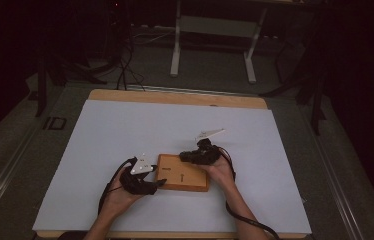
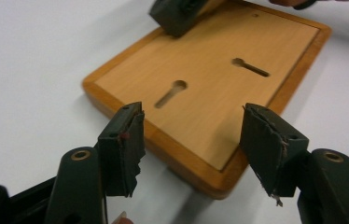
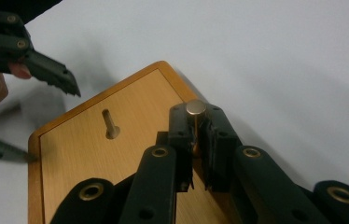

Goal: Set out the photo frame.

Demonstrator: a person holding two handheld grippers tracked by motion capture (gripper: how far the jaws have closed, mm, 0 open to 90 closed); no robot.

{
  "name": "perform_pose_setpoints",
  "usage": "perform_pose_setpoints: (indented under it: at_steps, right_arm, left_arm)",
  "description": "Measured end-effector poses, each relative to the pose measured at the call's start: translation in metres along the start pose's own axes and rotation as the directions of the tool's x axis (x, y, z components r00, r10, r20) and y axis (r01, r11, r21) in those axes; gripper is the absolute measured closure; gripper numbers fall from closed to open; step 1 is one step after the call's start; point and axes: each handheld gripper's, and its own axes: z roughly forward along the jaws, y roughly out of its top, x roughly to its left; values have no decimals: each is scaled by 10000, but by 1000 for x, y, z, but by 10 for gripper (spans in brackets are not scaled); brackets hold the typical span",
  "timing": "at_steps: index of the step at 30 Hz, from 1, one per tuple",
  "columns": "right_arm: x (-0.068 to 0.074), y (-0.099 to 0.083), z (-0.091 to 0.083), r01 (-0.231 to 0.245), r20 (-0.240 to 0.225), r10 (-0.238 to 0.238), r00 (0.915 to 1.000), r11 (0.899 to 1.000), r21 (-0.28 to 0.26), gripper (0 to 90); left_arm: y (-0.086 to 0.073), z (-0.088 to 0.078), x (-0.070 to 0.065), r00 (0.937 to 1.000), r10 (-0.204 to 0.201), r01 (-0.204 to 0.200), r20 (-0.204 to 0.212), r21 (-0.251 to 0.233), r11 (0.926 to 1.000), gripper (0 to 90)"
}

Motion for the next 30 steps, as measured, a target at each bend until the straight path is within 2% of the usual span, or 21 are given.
perform_pose_setpoints:
  at_steps: [4,7,11,15,19,24,30]
  right_arm:
    - [-1,1,0,-96,-93,96,9999,10000,15,833]
    - [-3,1,0,-148,-174,149,9997,9999,51,833]
    - [-4,2,0,-175,-253,177,9995,9998,85,833]
    - [-6,2,0,-277,-368,279,9989,9996,71,835]
    - [-7,1,0,-336,-515,340,9981,9994,92,836]
    - [-7,2,-1,-425,-772,446,9960,9987,289,835]
    - [-9,4,-2,-626,-906,673,9936,9966,534,836]
  left_arm:
    - [0,3,-5,9996,241,-242,114,108,9996,313]
    - [1,4,-8,9988,481,-483,108,178,9987,260]
    - [1,6,-10,9982,600,-600,23,265,9978,203]
    - [0,10,-11,9968,749,-725,-274,798,9942,146]
    - [-1,15,-15,9926,1048,-972,-622,1149,9886,143]
    - [0,16,-18,9914,1220,-1161,-478,1122,9869,112]
    - [0,15,-19,9876,1457,-1383,-580,1159,9836,108]
